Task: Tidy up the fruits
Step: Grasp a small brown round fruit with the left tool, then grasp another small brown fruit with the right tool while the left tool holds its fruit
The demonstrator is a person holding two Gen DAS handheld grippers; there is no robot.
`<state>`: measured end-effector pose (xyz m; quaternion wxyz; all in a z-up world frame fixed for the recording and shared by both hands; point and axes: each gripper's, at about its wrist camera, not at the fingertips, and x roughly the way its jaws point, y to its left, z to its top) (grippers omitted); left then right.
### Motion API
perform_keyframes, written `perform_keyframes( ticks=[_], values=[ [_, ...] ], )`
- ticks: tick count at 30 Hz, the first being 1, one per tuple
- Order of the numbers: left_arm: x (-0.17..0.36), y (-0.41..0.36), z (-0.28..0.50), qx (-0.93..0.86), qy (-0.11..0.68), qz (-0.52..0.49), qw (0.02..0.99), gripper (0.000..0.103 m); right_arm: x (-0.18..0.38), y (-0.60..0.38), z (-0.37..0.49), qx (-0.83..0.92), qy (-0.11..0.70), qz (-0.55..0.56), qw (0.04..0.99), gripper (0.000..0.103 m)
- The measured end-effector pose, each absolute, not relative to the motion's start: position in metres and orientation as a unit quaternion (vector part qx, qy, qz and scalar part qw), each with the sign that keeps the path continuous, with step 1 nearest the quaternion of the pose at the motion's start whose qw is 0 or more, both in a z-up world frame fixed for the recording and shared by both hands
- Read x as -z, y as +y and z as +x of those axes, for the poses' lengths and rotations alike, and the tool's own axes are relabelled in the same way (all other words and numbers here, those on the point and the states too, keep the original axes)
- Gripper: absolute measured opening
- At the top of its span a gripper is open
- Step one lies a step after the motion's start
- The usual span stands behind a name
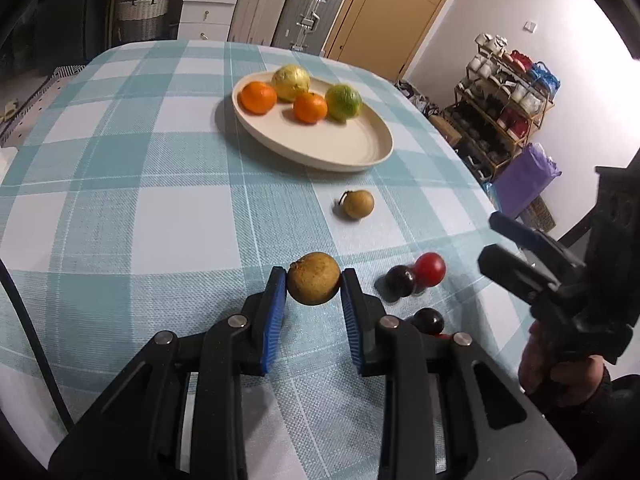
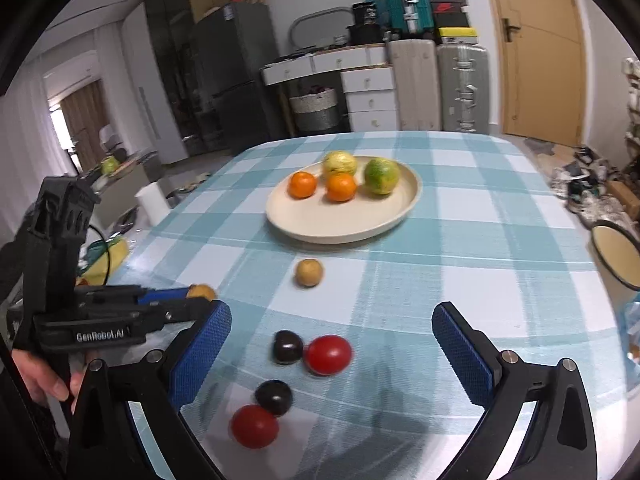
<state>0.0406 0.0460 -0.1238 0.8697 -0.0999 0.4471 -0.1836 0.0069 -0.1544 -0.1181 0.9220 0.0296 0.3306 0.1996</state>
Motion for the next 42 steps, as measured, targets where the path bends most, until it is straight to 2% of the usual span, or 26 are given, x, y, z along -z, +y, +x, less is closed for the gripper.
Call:
perform_keyframes(
  ticks=[17,22,32,36,38,42],
  values=[
    [0.114,0.078,0.044,0.183,0.44,-0.133,0.869,0.025,0.135,-0.135,0.047,-0.24,0.367,0.047,0.898,0.101],
    [0.113,0.078,0.045,0.188,0.441,-0.135,0.867,0.025,0.14,-0.127,0.064,-0.249,0.383,0.051,0.888,0.09],
    [0.116,0.083,0.049,0.179,0.449,-0.14,0.864,0.025,0.145,-0.113,0.088,-0.255,0.399,0.045,0.88,0.084],
    [0.116,0.085,0.051,0.175,0.452,-0.139,0.864,0.025,0.15,-0.108,0.094,-0.255,0.41,0.037,0.875,0.071],
    [0.116,0.086,0.051,0.173,0.452,-0.141,0.864,0.025,0.153,-0.105,0.097,-0.253,0.416,0.033,0.873,0.069],
    [0.117,0.084,0.051,0.17,0.453,-0.134,0.865,0.025,0.156,-0.101,0.1,-0.242,0.419,0.017,0.875,0.048]
  ],
)
